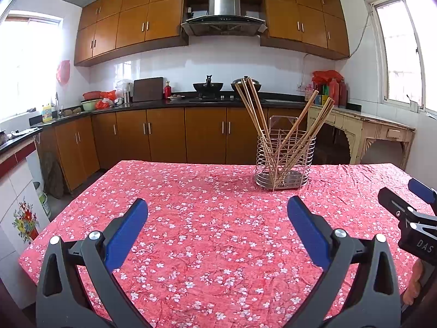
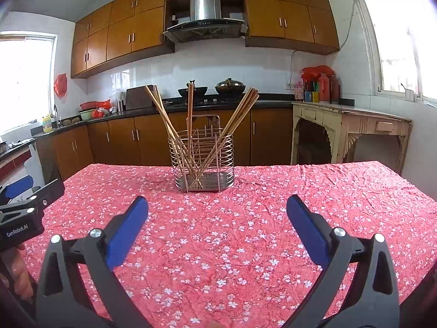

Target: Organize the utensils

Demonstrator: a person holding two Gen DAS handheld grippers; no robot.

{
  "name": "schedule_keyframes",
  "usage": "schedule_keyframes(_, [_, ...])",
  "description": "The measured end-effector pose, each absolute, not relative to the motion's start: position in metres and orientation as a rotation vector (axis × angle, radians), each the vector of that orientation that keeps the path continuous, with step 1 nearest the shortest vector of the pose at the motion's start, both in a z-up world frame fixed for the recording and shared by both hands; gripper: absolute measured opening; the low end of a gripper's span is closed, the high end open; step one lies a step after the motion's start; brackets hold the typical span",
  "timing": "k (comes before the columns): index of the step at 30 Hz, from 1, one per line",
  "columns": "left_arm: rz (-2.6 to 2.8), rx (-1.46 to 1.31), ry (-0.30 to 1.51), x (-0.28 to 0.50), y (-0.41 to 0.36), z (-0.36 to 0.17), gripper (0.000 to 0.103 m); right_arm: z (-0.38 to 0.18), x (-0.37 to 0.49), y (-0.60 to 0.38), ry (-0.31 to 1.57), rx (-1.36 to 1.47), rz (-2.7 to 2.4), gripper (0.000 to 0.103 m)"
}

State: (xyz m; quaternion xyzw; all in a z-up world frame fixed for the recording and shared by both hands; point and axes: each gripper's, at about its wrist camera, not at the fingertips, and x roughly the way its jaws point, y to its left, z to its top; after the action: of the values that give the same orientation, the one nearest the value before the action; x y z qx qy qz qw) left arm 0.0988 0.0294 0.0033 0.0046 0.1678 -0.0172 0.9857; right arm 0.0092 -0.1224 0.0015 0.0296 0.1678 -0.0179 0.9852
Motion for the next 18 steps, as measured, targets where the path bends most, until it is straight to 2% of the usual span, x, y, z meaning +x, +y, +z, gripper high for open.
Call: schedule_keyframes(18, [-0.051,0.005,0.326,0.0986,0.0292,0.0058,0.101,0.0044,0.0059,-0.1226,0.313,0.058,-0.047,0.099])
